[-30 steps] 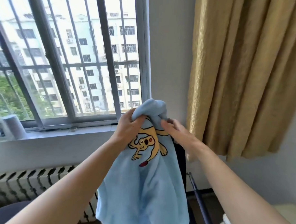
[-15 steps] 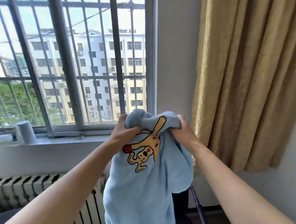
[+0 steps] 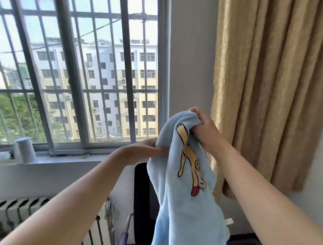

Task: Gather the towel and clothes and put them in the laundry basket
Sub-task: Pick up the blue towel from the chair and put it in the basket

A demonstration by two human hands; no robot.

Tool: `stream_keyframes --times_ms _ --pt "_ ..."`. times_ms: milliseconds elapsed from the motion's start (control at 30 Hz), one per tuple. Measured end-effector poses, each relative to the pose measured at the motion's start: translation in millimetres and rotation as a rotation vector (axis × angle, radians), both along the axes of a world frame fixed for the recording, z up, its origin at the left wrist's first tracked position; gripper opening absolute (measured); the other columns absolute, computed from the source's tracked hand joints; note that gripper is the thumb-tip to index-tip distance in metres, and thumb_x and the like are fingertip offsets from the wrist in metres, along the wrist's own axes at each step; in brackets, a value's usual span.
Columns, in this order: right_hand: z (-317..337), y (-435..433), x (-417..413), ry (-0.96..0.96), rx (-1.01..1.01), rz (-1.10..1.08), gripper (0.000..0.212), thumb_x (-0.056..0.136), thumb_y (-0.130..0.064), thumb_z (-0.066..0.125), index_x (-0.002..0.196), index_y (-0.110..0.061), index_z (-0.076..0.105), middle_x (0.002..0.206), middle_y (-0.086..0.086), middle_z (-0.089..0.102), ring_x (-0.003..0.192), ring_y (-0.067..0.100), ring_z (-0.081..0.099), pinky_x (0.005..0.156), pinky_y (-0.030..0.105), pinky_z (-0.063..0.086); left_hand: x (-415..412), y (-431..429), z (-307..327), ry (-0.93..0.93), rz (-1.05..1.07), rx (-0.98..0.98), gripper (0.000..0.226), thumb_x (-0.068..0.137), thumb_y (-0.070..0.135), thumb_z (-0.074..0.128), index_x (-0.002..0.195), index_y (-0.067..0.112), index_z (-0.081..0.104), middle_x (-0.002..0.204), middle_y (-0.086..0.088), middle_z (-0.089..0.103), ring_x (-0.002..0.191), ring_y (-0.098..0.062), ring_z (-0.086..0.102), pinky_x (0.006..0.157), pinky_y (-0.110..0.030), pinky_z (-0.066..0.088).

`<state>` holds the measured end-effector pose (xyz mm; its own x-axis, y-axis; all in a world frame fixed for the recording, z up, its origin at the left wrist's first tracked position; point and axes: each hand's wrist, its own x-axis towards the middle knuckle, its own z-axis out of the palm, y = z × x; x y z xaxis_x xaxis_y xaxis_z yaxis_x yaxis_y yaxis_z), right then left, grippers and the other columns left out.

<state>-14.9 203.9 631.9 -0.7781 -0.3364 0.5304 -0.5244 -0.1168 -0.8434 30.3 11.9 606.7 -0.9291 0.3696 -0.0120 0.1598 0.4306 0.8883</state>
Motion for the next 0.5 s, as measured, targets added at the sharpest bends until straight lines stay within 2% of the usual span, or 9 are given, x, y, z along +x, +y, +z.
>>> stream_keyframes --times_ms 67,167,267,333,400,433,500 --pt "0.8 7.0 -2.2 0.011 0.004 -0.030 0.031 0.088 0.012 0.043 0.079 -0.017 0.053 0.075 0.003 0.057 0.067 0.011 0.055 0.057 0.015 0.051 -5.7 9.9 -1.3 -0.027 0.116 -0.062 0.052 0.079 0.036 0.070 0.123 0.009 0.062 0.119 -0.006 0.067 0.110 -0.018 0.064 0.093 -0.028 0.052" --pt "-2.3 19.8 -4.9 -0.015 0.012 -0.111 0.027 0.087 0.006 0.050 0.078 -0.019 0.054 0.073 0.000 0.057 0.065 0.008 0.054 0.052 0.011 0.048 -16.8 16.4 6.9 0.140 0.426 -0.238 0.033 0.093 0.026 0.056 0.120 0.009 0.063 0.118 -0.012 0.065 0.113 -0.027 0.059 0.101 -0.037 0.046" --pt "-4.0 35.7 -8.2 -0.033 0.189 -0.112 0.019 0.078 -0.008 0.066 0.088 -0.019 0.054 0.082 0.000 0.059 0.075 0.011 0.057 0.054 0.011 0.049 -23.1 20.4 26.1 0.283 0.534 -0.187 0.032 0.099 0.012 0.041 0.127 0.009 0.057 0.117 -0.011 0.060 0.112 -0.024 0.053 0.098 -0.035 0.039" --pt "-4.1 44.4 -8.4 -0.158 0.422 -0.021 0.051 0.065 -0.022 0.075 0.110 -0.018 0.052 0.101 0.002 0.062 0.091 0.014 0.062 0.062 0.017 0.053 -24.1 21.8 41.0 0.329 0.495 -0.112 0.035 0.098 0.008 0.037 0.130 0.010 0.051 0.112 -0.007 0.054 0.108 -0.022 0.049 0.099 -0.035 0.039" --pt "-6.0 49.7 -7.3 -0.292 0.556 0.127 0.087 0.055 -0.039 0.086 0.129 -0.023 0.044 0.114 0.001 0.063 0.100 0.016 0.066 0.068 0.022 0.056 -25.9 24.1 50.6 0.405 0.462 -0.074 0.030 0.095 0.015 0.037 0.121 0.006 0.051 0.108 -0.008 0.056 0.106 -0.023 0.052 0.099 -0.040 0.045" --pt "-9.1 51.1 -7.5 -0.340 0.544 0.218 0.094 0.051 -0.050 0.087 0.131 -0.025 0.044 0.114 -0.001 0.067 0.100 0.016 0.068 0.070 0.023 0.057 -25.1 25.7 53.7 0.452 0.451 -0.058 0.026 0.095 0.016 0.037 0.111 0.005 0.054 0.101 -0.009 0.058 0.100 -0.022 0.055 0.092 -0.037 0.050" --pt "-13.0 51.5 -2.1 -0.476 0.403 0.343 0.079 0.053 -0.067 0.069 0.119 -0.025 0.056 0.101 -0.004 0.075 0.091 0.011 0.072 0.068 0.022 0.058 -22.1 31.9 57.2 0.490 0.420 -0.011 0.023 0.096 0.009 0.036 0.097 0.003 0.058 0.089 -0.010 0.058 0.088 -0.021 0.056 0.078 -0.031 0.052"
